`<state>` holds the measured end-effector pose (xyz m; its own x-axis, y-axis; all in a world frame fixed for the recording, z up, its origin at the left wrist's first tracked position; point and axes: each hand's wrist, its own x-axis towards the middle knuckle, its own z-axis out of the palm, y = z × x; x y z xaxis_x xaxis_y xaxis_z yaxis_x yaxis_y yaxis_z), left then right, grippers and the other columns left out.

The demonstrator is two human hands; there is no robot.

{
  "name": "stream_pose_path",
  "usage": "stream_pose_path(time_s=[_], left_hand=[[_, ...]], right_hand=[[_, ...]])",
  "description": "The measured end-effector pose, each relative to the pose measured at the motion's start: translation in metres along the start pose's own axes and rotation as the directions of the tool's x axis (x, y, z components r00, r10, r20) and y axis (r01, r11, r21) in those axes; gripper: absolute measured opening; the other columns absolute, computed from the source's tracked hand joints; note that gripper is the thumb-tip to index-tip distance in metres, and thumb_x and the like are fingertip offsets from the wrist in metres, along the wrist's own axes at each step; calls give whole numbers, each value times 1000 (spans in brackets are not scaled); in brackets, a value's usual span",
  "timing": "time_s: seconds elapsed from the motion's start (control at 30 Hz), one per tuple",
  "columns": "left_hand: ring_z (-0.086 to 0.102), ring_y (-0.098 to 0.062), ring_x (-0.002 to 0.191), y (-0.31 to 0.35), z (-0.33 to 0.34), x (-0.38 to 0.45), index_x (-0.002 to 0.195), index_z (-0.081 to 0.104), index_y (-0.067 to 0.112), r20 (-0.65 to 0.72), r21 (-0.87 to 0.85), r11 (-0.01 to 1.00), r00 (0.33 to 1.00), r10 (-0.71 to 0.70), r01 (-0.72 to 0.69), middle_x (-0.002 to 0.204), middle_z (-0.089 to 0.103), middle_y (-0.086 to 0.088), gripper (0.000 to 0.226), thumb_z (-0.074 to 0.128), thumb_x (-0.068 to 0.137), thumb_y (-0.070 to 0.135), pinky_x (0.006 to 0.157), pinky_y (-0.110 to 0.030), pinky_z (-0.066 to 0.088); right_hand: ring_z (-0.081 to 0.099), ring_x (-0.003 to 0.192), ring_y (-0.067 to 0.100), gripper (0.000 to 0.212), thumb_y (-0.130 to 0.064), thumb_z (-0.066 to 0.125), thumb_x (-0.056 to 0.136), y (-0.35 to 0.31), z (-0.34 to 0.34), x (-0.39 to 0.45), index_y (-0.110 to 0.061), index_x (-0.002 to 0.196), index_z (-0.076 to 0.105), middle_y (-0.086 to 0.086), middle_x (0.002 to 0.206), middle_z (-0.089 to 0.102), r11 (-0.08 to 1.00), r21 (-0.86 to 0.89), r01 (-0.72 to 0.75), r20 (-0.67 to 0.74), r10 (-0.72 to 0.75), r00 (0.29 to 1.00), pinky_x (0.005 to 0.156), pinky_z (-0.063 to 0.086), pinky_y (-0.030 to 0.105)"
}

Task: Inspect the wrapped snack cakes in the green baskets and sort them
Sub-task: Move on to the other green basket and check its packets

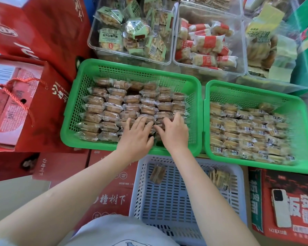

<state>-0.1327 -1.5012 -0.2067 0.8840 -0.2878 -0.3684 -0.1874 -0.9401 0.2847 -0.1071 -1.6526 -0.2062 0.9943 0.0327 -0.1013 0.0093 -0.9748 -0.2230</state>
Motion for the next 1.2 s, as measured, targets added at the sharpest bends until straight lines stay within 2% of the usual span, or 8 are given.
stream_pose_path(time_s=[0.23,0.4,0.6,0.8,0.9,0.97,1.07,1.2], left_hand=[[-13,-24,156,5,0,18,161,10,34,76,34,998,996,49,-52,169,-13,-2,59,18,106,53,123,-53,-11],[-15,-25,155,4,-1,21,161,10,36,129,56,997,991,39,-46,169,-13,-3,59,15,105,55,123,-54,-12],[-16,-24,155,5,-2,24,161,7,36,137,61,997,990,30,-39,169,-13,-2,60,15,105,55,122,-55,-13],[-17,-24,155,5,-2,23,161,6,34,138,66,997,990,31,-40,169,-14,-3,61,15,105,56,122,-55,-13],[-17,-24,155,5,0,24,161,8,35,137,70,997,990,28,-38,169,-13,-3,60,16,105,56,122,-55,-13],[-16,-24,155,4,1,24,161,7,35,123,75,996,992,35,-44,169,-13,-3,60,16,105,56,122,-55,-12],[-16,-24,155,4,0,23,161,7,35,120,66,997,992,31,-39,169,-12,-2,60,17,105,55,122,-54,-13],[-6,-23,156,6,-8,13,158,27,25,-45,-89,995,998,51,-55,170,4,-4,54,28,108,43,124,-44,-9]], right_hand=[[53,94,32,13,-6,57,94,6,-12,32,-5,104,66,14,100,56,998,48,32,-68,-29,997,72,44,38],[51,110,32,27,0,57,92,9,-12,45,-8,118,59,13,117,54,993,-81,91,103,-82,991,82,45,39],[56,102,36,21,11,52,88,6,-19,48,-1,103,60,19,115,57,974,-151,167,122,-150,981,71,44,38],[50,75,31,23,4,43,93,13,-24,46,-8,110,52,16,104,52,991,63,117,96,-123,988,58,39,38],[51,83,31,13,-15,33,104,12,-39,48,-15,101,46,10,100,51,968,247,32,135,-68,989,71,42,39],[51,90,25,13,-20,37,104,14,-51,47,-18,100,50,6,104,51,925,377,-40,146,-17,989,78,40,36],[51,86,13,10,-15,50,98,17,-75,33,-17,91,56,4,99,56,827,561,-46,-59,96,994,79,41,31],[61,83,14,16,-10,52,97,17,-116,-7,-17,82,57,-3,86,65,411,906,-102,-28,298,954,73,53,39]])
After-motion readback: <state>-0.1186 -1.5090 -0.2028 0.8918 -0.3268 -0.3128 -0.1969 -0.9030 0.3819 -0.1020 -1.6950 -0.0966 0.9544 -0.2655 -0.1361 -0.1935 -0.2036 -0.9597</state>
